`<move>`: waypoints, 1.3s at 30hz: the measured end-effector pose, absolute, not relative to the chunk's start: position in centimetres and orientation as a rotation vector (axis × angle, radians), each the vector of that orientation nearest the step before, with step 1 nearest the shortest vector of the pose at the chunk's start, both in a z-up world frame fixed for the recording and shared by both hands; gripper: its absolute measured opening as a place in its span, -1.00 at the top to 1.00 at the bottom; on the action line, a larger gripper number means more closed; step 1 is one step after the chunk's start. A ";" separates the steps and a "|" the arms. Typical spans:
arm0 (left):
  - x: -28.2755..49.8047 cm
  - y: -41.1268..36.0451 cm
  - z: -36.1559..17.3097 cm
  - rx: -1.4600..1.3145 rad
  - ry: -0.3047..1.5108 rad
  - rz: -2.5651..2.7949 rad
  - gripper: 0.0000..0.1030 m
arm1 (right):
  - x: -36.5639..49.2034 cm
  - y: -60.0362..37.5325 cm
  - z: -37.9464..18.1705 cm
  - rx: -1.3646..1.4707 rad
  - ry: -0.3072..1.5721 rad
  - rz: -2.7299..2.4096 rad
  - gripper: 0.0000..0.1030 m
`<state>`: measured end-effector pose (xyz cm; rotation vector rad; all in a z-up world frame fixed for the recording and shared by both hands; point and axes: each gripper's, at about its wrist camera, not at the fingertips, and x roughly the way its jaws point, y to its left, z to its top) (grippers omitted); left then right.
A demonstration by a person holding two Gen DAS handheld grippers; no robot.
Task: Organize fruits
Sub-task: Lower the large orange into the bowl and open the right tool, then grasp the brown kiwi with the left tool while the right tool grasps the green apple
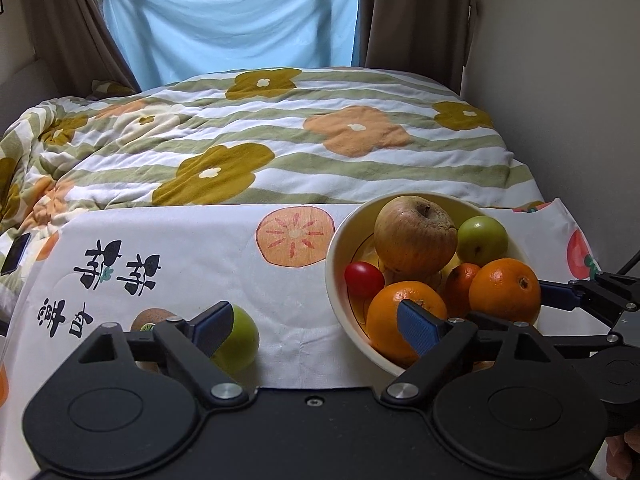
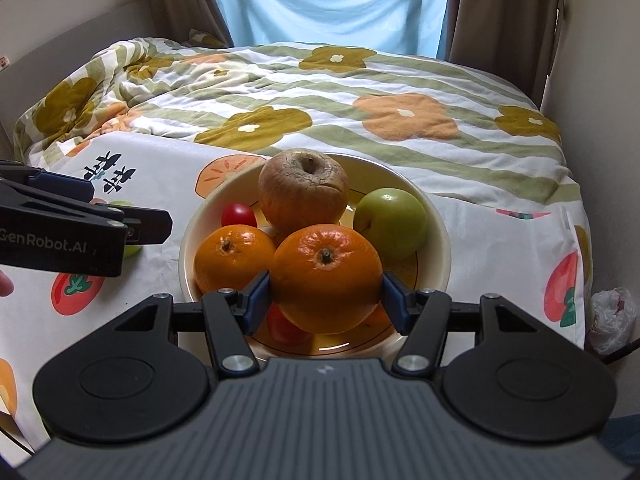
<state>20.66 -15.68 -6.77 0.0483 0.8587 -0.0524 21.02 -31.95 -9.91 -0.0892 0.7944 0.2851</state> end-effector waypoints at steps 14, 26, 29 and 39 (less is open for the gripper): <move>18.5 -15.7 -5.9 0.054 0.845 -0.042 -0.78 | 19.4 -32.0 -9.4 -0.163 0.749 0.276 -1.00; 13.9 -15.0 -2.9 0.073 0.766 -0.008 -0.78 | 16.4 -32.3 -5.9 -0.108 0.713 0.260 -1.00; 12.4 -14.1 -2.2 0.072 0.751 0.015 -0.78 | 15.6 -32.1 -5.1 -0.090 0.713 0.263 -1.00; 9.3 -9.7 -1.2 0.084 0.706 -0.002 -0.97 | 13.4 -28.7 -3.6 -0.066 0.716 0.245 -1.00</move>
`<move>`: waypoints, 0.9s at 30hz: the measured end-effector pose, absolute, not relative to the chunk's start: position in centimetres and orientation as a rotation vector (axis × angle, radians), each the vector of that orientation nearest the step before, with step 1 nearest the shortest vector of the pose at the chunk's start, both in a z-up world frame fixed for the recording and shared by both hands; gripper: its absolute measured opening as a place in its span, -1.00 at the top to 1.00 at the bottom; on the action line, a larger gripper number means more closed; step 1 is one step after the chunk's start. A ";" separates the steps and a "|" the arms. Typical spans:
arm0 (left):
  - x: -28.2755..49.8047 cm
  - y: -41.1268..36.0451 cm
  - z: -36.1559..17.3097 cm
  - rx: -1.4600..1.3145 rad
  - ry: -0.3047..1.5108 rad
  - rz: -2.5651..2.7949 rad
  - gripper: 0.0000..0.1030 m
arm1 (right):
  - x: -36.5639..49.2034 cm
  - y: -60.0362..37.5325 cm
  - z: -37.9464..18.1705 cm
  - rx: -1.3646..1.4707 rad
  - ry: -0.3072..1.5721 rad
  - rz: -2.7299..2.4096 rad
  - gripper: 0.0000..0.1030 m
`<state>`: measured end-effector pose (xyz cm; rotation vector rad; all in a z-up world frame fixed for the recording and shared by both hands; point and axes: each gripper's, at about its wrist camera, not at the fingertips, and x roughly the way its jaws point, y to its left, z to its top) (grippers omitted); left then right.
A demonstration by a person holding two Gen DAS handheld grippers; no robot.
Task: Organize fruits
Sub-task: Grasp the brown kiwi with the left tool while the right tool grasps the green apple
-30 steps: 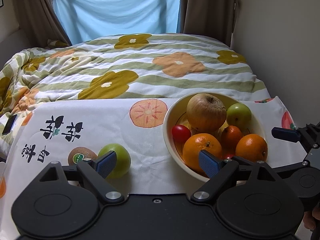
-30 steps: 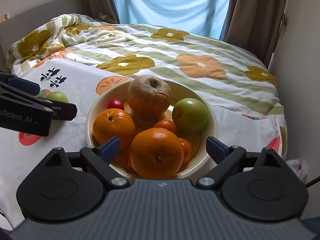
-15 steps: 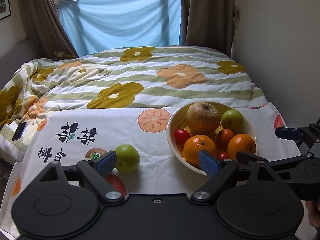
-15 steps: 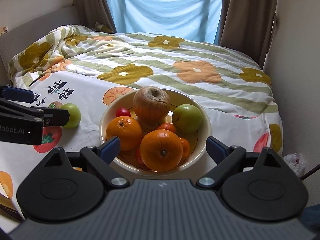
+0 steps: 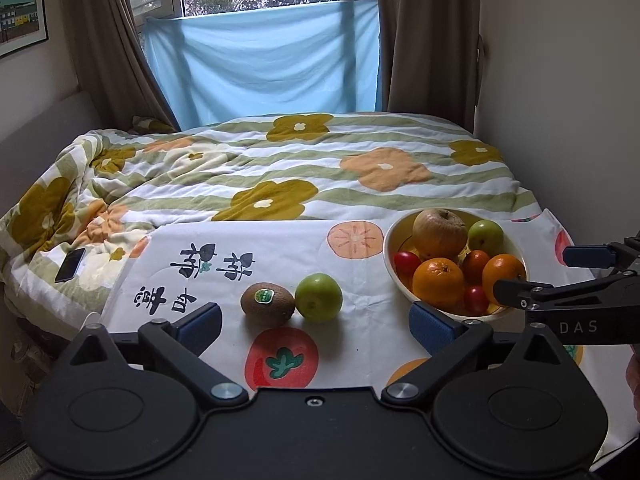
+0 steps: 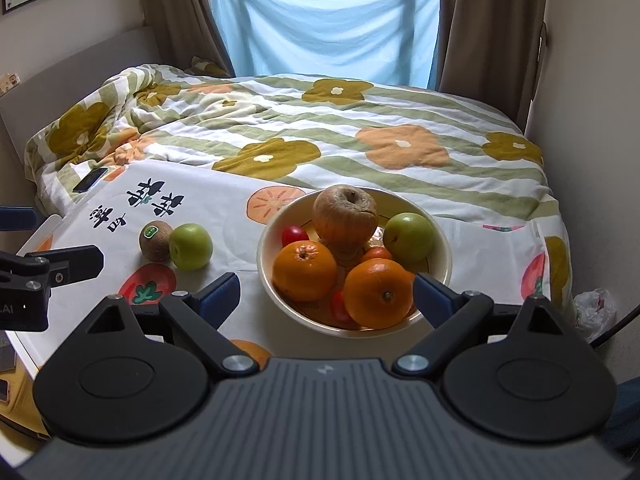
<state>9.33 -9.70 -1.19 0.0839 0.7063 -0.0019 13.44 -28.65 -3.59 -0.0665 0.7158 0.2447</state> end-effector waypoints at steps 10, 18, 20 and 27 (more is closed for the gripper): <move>9.8 -4.5 -1.8 0.220 0.698 -0.125 -0.97 | 12.9 -24.1 -3.7 0.137 0.747 0.146 -1.00; 12.8 -0.9 -4.4 0.286 0.718 -0.271 -0.97 | 13.4 -19.7 -5.7 0.175 0.790 0.080 -1.00; 13.9 -0.3 -5.3 0.291 0.729 -0.306 -0.97 | 13.6 -18.8 -6.4 0.193 0.797 0.062 -1.00; 17.3 0.6 -8.1 0.309 0.769 -0.394 -0.96 | 14.7 -16.9 -8.3 0.312 0.818 -0.025 -1.00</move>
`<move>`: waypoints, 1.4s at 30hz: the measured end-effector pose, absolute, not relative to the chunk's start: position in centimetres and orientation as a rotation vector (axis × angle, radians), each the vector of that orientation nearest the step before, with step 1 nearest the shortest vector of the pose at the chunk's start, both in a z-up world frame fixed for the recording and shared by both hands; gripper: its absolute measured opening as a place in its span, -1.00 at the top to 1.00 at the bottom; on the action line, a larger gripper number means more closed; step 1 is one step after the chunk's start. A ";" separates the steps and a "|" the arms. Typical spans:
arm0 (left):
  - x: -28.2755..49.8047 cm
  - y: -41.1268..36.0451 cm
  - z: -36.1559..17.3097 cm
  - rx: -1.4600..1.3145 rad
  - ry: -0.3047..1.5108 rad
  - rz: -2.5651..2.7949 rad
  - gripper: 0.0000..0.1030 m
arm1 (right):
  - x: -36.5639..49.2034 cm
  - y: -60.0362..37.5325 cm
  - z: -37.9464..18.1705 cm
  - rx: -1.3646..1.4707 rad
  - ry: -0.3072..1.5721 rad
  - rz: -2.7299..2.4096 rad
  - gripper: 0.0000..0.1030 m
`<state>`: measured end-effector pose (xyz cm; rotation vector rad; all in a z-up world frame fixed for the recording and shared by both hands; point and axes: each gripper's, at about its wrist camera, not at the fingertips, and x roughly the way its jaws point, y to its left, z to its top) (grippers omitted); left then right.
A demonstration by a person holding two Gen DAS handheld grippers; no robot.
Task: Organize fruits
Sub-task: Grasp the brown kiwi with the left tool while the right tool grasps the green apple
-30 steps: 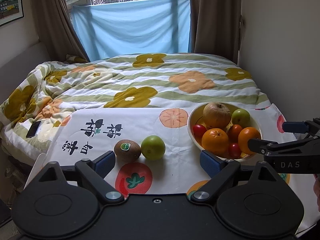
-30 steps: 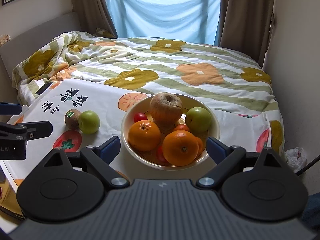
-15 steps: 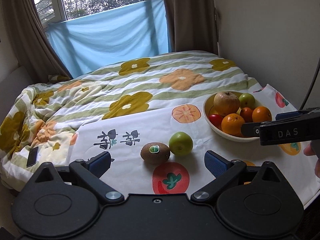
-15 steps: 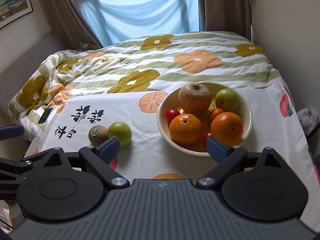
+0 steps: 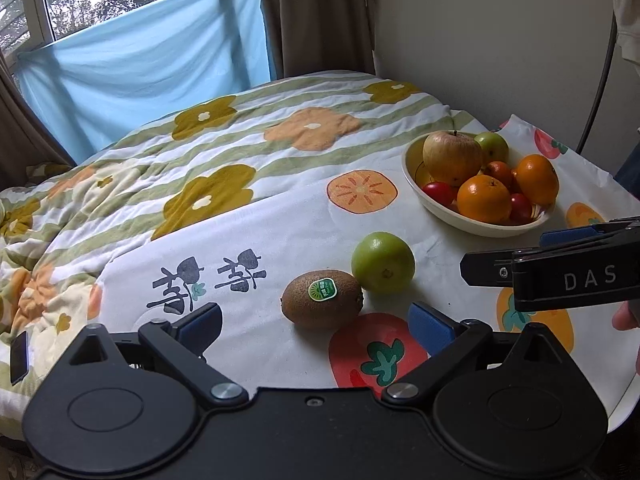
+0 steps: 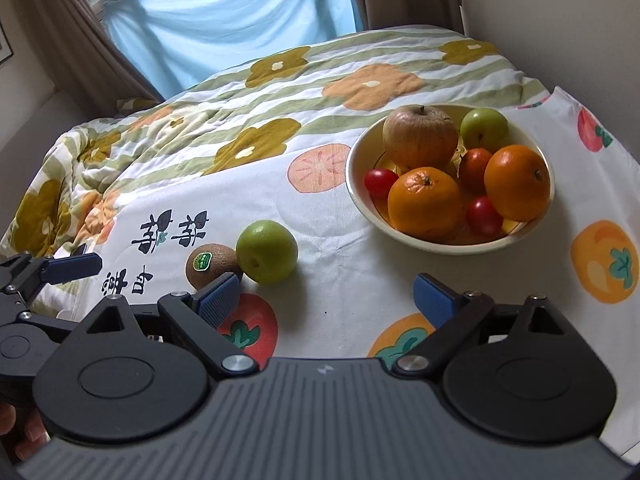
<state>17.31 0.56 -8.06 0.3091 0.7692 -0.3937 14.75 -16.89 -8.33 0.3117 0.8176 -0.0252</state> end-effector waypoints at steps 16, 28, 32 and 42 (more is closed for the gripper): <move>22.5 0.5 -13.1 0.311 0.868 -0.472 -0.87 | 17.7 -15.1 -11.6 0.358 0.858 -0.093 -1.00; 23.8 0.5 -13.8 0.248 0.925 -0.533 -0.41 | 19.4 -14.2 -11.5 0.363 0.869 -0.088 -1.00; 23.6 0.5 -13.7 0.248 0.920 -0.537 -0.39 | 19.8 -13.9 -11.5 0.358 0.870 -0.082 -1.00; 23.3 1.6 -13.4 0.254 0.914 -0.487 -0.35 | 20.6 -13.5 -11.7 0.349 0.877 -0.045 -1.00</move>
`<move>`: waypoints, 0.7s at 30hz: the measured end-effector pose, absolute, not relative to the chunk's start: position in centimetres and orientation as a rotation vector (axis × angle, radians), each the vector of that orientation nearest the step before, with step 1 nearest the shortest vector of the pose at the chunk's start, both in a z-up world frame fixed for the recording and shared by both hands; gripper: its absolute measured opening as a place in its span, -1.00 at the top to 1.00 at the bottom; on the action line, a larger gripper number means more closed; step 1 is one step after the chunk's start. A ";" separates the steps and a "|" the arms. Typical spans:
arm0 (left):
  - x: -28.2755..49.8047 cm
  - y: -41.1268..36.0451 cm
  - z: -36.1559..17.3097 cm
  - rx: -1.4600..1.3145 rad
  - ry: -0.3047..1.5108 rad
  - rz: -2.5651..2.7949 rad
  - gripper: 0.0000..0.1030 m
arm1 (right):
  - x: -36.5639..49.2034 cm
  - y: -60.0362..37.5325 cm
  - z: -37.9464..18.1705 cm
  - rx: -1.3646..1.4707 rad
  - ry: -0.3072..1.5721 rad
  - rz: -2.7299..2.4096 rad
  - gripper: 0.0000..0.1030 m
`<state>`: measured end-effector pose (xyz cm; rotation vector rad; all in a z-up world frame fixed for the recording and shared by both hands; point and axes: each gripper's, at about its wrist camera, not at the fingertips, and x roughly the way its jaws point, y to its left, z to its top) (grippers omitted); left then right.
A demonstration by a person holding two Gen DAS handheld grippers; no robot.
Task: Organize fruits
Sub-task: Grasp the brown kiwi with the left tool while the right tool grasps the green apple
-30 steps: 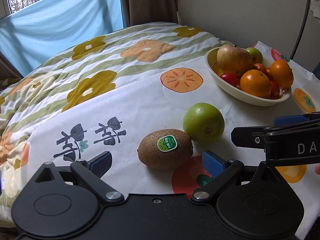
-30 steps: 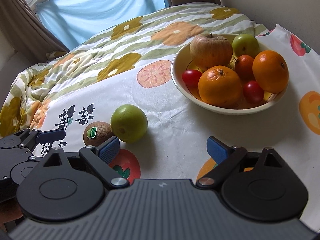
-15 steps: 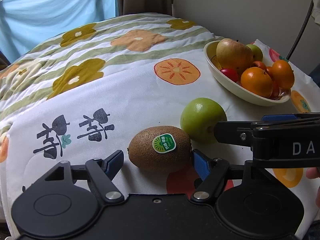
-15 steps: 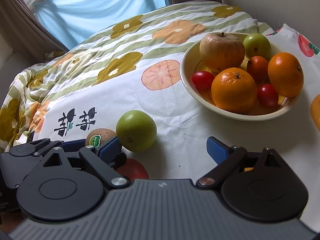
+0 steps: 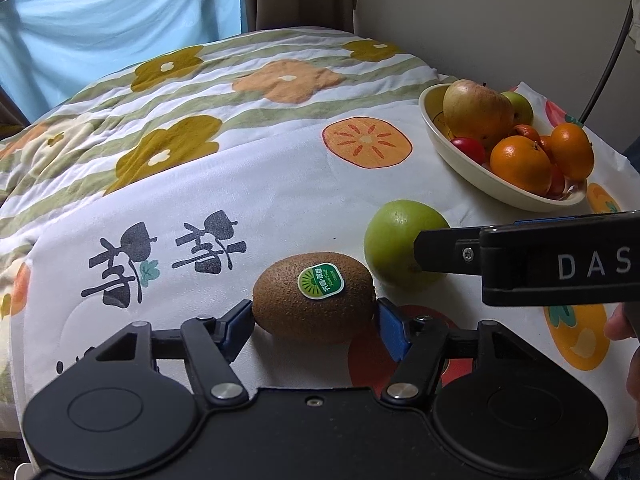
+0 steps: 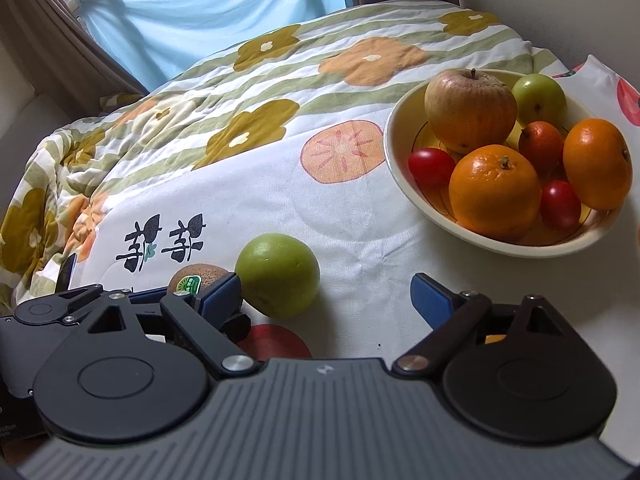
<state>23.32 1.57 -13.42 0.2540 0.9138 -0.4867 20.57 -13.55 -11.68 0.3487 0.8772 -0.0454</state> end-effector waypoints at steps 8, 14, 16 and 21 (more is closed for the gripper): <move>22.8 3.6 -13.2 0.247 0.918 -0.416 -0.34 | 21.4 -12.3 -12.1 0.333 0.876 0.018 -1.00; 22.2 4.6 -12.8 0.234 0.916 -0.376 -0.34 | 22.5 -11.3 -12.5 0.309 0.890 0.049 -0.77; 21.9 4.8 -12.5 0.229 0.909 -0.368 -0.34 | 22.7 -11.1 -12.6 0.299 0.893 0.056 -0.70; 21.3 4.9 -11.6 0.209 0.887 -0.349 -0.34 | 22.8 -10.9 -12.7 0.281 0.883 0.055 -0.37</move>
